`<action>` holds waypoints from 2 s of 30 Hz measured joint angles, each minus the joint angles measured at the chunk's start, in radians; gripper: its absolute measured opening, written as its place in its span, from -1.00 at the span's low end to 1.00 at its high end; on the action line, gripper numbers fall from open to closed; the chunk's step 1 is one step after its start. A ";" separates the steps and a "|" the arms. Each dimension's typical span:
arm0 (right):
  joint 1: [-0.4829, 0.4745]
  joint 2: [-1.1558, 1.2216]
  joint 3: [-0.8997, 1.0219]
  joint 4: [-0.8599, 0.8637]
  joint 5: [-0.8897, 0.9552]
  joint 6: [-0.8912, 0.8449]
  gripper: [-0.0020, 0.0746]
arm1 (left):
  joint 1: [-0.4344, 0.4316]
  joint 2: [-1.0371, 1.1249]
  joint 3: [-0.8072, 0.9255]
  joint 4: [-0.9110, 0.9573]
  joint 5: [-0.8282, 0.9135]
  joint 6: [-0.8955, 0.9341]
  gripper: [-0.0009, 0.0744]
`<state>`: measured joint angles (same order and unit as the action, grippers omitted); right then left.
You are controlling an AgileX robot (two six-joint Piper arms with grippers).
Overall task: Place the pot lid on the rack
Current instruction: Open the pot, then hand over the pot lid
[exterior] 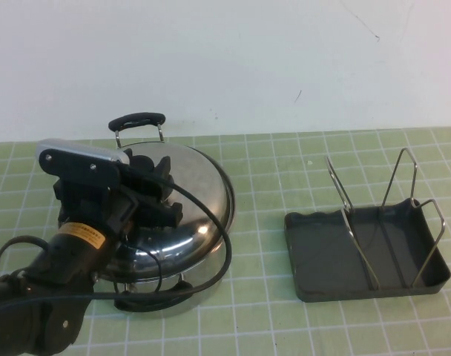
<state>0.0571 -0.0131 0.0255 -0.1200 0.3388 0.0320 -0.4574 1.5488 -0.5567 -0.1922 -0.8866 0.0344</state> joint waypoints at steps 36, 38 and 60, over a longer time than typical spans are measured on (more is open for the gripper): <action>0.000 0.000 -0.005 0.975 -0.066 0.024 -0.95 | 0.000 -0.340 0.000 0.447 -0.094 -0.609 -0.15; 0.000 0.000 -0.043 1.204 -0.051 -0.220 -0.95 | 0.000 -0.321 0.000 0.457 -0.131 -0.608 -0.15; 0.002 1.062 -0.675 1.804 0.688 -1.012 0.42 | 0.000 -0.274 0.000 0.532 -0.230 -0.702 -0.15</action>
<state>0.0593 1.0489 -0.6496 1.6843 1.0266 -0.9800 -0.4574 1.2750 -0.5571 0.3399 -1.1162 -0.6679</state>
